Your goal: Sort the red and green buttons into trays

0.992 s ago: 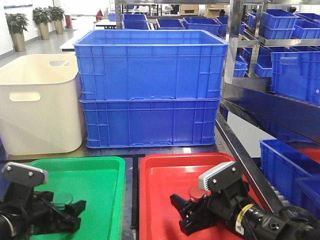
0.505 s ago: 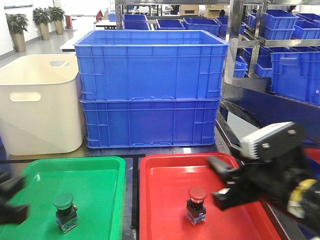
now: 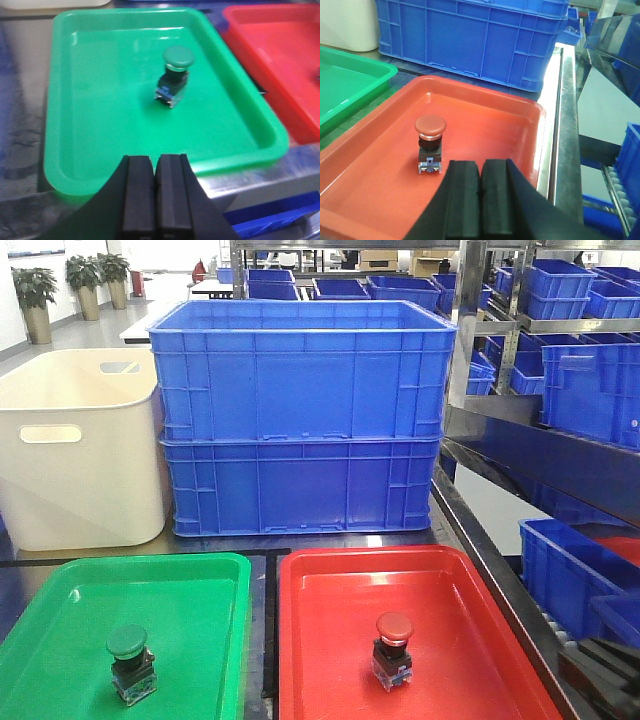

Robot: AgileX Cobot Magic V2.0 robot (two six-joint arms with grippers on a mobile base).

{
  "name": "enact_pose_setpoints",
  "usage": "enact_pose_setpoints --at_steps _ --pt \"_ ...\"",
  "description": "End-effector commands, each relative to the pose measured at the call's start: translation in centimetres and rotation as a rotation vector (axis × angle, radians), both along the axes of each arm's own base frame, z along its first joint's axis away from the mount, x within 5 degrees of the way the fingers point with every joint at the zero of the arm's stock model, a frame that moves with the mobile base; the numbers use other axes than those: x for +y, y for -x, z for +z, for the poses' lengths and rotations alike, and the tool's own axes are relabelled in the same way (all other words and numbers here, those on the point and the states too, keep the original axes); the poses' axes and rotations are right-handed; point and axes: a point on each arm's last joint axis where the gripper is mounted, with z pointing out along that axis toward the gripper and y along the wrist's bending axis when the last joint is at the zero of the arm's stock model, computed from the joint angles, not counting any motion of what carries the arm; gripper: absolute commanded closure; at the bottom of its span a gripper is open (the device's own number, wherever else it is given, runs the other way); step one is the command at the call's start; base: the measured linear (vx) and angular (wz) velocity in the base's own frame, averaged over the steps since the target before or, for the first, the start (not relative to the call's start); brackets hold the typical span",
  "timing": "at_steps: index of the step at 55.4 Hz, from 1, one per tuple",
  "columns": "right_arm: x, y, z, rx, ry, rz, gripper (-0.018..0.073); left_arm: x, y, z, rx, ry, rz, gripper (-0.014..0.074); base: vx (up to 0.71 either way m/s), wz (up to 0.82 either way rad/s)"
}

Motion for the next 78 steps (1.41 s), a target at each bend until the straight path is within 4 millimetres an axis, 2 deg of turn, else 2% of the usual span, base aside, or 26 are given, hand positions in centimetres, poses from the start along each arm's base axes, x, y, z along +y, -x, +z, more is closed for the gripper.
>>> enact_pose_setpoints --at_steps 1,29,34,43,47,50,53,78 --pt "0.1 0.6 1.7 -0.11 -0.036 0.029 0.0571 -0.1 0.3 1.6 -0.13 0.043 -0.011 0.0602 0.0 0.0" --pt "0.0 0.8 1.8 -0.113 -0.035 0.026 0.0571 0.0 0.6 1.7 -0.139 0.042 -0.012 0.0602 0.0 0.0" --pt "0.0 0.8 1.8 -0.113 -0.035 0.026 0.0571 0.3 0.5 1.3 -0.21 -0.052 -0.024 0.0602 0.0 0.0" --pt "0.0 0.8 1.8 -0.113 -0.035 0.026 0.0571 1.0 1.7 -2.9 -0.429 -0.04 0.03 0.0602 0.0 0.0" --pt "0.0 0.8 1.8 -0.113 -0.035 0.026 0.0571 1.3 2.4 -6.0 -0.488 -0.031 0.058 0.0602 0.0 0.0" --pt "0.0 0.8 1.8 -0.113 -0.035 0.026 0.0571 1.5 2.9 -7.6 -0.532 -0.025 0.072 0.0602 0.0 0.0" --pt "0.0 0.8 1.8 -0.113 -0.035 0.026 0.0571 1.6 3.4 -8.5 -0.588 -0.014 0.088 0.0602 0.0 0.0" --pt "0.0 0.8 1.8 -0.112 -0.034 0.026 0.0571 1.7 3.6 -8.9 -0.553 -0.024 0.094 0.0601 0.0 0.0"
